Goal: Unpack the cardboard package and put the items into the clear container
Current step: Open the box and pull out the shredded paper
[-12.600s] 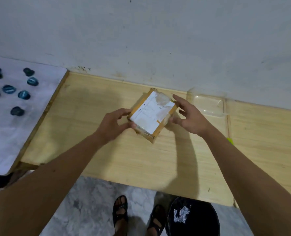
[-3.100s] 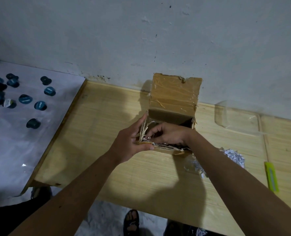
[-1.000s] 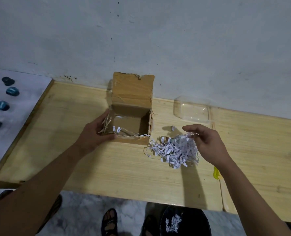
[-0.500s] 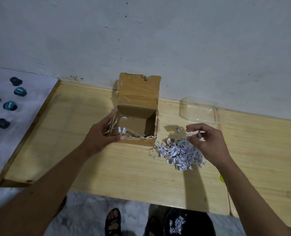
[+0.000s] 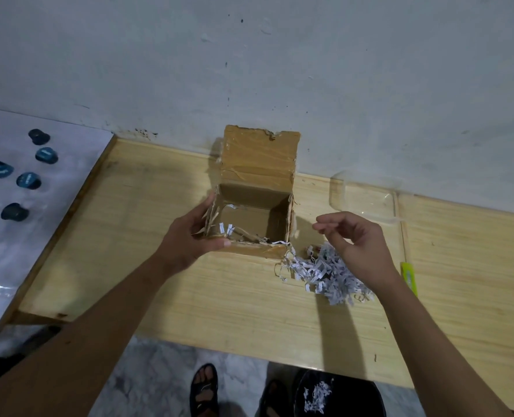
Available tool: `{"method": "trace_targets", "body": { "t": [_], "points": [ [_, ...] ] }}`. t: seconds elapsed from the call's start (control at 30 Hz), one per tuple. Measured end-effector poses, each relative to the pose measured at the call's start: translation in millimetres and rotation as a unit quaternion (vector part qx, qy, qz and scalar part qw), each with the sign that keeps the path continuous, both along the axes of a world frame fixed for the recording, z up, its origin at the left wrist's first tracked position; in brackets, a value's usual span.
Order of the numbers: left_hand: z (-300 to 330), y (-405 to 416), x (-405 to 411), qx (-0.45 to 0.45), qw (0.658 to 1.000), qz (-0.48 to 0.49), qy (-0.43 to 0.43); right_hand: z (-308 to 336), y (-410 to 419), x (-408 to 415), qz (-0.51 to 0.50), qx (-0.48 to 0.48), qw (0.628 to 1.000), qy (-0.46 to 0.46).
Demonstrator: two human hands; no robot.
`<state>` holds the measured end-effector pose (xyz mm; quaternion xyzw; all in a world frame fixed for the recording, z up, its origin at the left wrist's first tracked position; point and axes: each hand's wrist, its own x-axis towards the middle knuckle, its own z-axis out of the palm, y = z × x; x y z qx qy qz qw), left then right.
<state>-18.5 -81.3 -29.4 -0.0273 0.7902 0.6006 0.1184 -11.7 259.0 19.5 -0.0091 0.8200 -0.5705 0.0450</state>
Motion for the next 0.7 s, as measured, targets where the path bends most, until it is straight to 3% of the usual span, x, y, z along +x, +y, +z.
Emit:
{"method": "trace_targets", "body": {
  "t": [0.17, 0.43, 0.57, 0.7],
  "points": [
    [-5, -2, 0, -0.018, 1.000, -0.004, 0.012, 9, -49, -23, 0.085, -0.041, 0.995, -0.045],
    [-11, -5, 0, -0.033, 0.999, -0.021, 0.036, -6, -130, -68, 0.215, 0.162, 0.938, -0.220],
    [-18, -8, -1, -0.043, 0.997, -0.029, 0.054, -20, -142, -82, 0.235, 0.197, 0.913, -0.269],
    [-18, -7, -1, -0.023, 0.999, -0.023, 0.039, -28, -145, -86, 0.241, 0.181, 0.915, -0.269]
  ]
}}
